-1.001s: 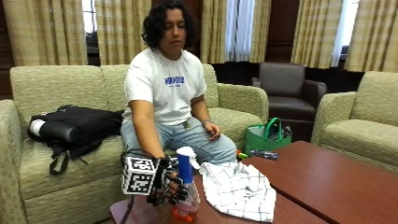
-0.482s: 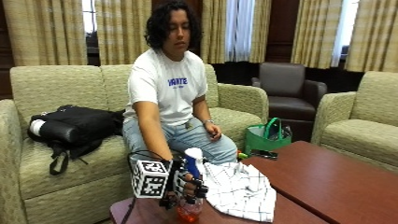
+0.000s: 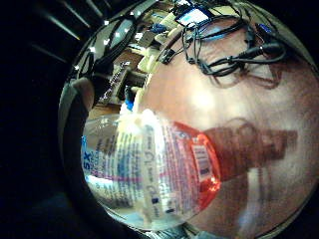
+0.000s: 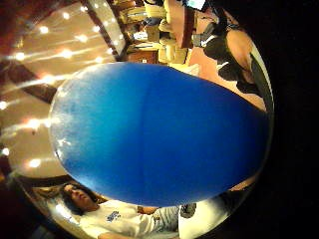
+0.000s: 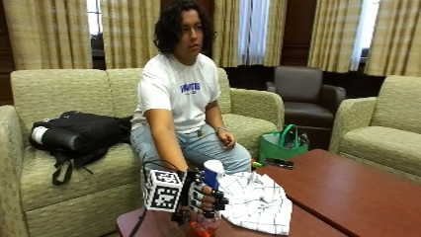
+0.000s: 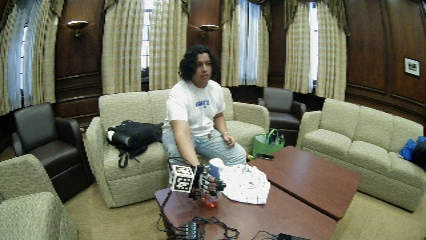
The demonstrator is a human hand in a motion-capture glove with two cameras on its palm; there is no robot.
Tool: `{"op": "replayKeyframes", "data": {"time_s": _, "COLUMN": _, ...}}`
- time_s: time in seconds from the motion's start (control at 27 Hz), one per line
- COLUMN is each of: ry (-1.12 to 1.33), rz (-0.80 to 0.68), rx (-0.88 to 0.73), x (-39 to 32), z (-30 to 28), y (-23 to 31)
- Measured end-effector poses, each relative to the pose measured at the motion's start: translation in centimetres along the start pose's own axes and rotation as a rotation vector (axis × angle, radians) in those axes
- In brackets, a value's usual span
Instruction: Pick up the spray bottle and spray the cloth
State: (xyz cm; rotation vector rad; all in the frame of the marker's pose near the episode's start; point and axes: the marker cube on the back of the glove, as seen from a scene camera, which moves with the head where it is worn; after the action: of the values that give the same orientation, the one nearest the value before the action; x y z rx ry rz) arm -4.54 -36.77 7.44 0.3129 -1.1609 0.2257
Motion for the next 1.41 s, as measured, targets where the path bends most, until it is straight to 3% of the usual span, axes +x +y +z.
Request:
{"op": "replayKeyframes", "data": {"time_s": 0.59, "ry": 0.07, "rz": -0.017, "rx": 0.12, "x": -1.6, "z": 0.9, "y": -0.5}}
{"op": "replayKeyframes", "data": {"time_s": 0.96, "ry": -0.017, "rz": -0.083, "rx": 0.224, "x": -6.2, "z": -3.1, "y": 3.8}}
{"op": "replayKeyframes", "data": {"time_s": 1.11, "ry": -0.001, "rz": -0.176, "rx": 0.162, "x": -11.0, "z": -4.9, "y": 6.4}}
{"op": "replayKeyframes", "data": {"time_s": 1.41, "ry": 0.204, "rz": -0.208, "rx": -0.062, "x": -19.9, "z": -7.8, "y": 9.4}}
